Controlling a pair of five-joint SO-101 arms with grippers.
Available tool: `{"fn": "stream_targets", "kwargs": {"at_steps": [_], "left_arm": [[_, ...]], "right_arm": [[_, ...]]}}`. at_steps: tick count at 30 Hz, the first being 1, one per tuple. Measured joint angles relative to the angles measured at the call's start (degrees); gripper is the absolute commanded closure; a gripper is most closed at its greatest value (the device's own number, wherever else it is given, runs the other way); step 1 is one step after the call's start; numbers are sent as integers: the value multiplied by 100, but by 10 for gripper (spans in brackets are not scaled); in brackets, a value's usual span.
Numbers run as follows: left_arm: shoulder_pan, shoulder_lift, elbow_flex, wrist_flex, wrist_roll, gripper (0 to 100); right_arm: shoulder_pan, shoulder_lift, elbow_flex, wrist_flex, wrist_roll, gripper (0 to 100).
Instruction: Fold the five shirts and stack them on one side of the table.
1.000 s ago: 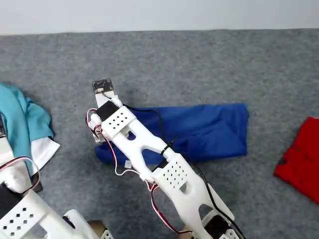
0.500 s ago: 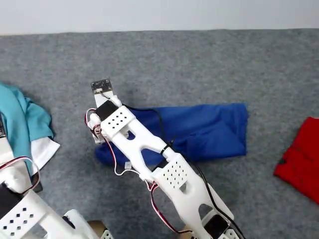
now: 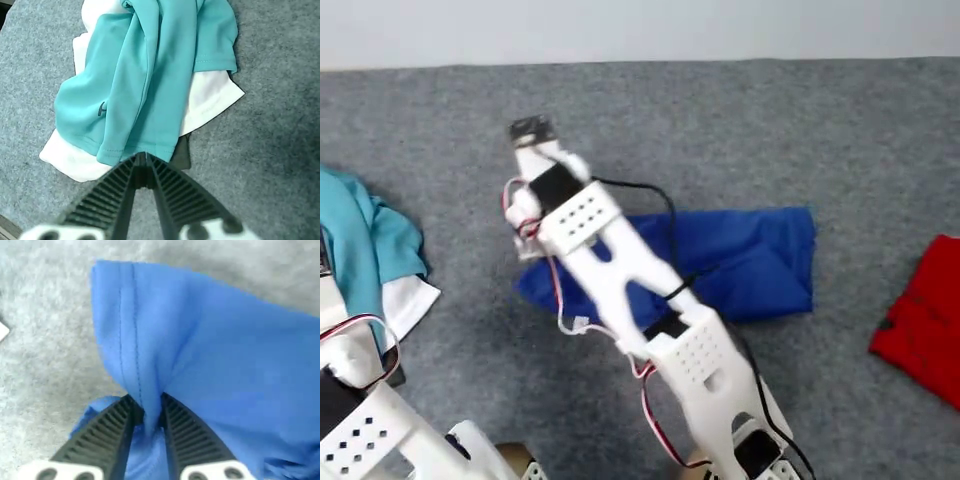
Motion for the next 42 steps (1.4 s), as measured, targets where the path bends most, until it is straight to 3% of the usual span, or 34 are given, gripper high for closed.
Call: {"fn": "stream_targets", "kwargs": {"at_steps": [18,33,42], "left_arm": [[0,0,0,-378,0,994],[501,0,18,-378,264,994],[879,-18,290,-378,325,994]], "right_arm": [[2119,-3218,4141,0,1495,991],[3719,-3367,4396,0,2769,991],[4220,-3367,5073,-413,3147,991]]}}
